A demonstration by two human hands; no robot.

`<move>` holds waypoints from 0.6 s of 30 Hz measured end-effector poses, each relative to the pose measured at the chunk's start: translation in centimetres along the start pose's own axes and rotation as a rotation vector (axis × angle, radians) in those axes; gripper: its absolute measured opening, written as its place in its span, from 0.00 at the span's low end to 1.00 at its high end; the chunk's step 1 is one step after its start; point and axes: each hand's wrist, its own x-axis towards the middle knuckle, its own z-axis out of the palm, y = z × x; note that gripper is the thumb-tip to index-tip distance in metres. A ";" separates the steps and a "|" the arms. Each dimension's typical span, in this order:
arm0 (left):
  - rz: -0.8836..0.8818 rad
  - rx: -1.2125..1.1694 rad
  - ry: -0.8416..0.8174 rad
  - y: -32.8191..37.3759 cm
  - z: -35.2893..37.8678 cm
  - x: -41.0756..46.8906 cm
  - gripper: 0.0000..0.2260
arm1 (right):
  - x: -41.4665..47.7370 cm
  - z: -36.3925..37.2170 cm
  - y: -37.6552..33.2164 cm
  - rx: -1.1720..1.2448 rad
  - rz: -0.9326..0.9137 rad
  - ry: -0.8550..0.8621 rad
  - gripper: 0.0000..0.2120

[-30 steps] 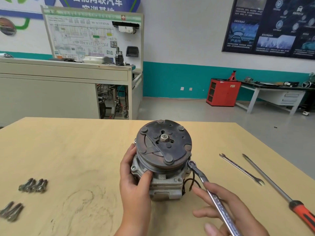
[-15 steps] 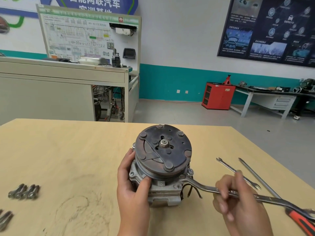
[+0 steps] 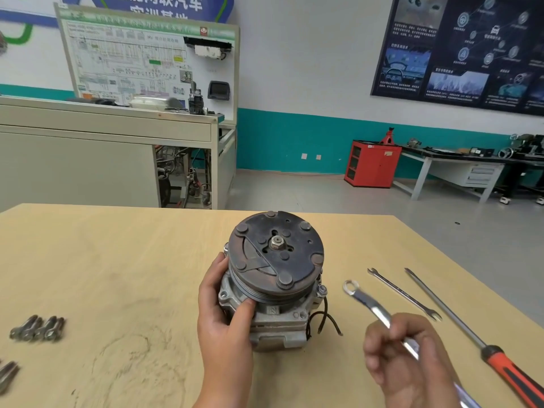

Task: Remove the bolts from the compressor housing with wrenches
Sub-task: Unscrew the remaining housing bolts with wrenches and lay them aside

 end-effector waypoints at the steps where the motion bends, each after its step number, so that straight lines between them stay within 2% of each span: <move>1: 0.001 -0.004 0.002 0.0 0.0 0.0 0.25 | -0.1 0.2 0.4 0.009 -0.014 -0.047 0.22; 4: 0.034 -0.008 0.001 0.0 0.0 0.1 0.25 | -0.3 0.8 1.4 0.002 -0.051 -0.185 0.16; 8: 0.183 0.094 0.026 -0.2 -0.1 -0.1 0.25 | -0.5 1.7 1.3 0.012 0.044 -0.040 0.25; 10: 0.417 0.195 0.031 0.4 0.3 -0.4 0.28 | -0.3 1.9 1.1 0.009 0.065 -0.001 0.25; 12: 0.743 0.312 -0.023 0.9 0.7 -1.0 0.26 | 0.0 2.1 1.0 0.029 0.089 0.020 0.26; 13: 0.842 0.317 -0.073 1.3 0.8 -1.5 0.23 | 0.1 2.2 0.9 0.050 0.108 0.030 0.26; 15: 0.918 0.325 -0.247 2.2 1.0 -2.5 0.14 | 0.3 2.1 0.9 0.065 0.126 0.042 0.27; 16: 0.912 0.365 -0.366 2.5 1.1 -3.1 0.10 | 0.4 2.0 0.8 0.062 0.128 0.049 0.27; 18: 0.847 0.498 -0.534 2.8 1.5 -3.7 0.09 | 0.7 1.4 0.6 0.051 0.147 0.075 0.28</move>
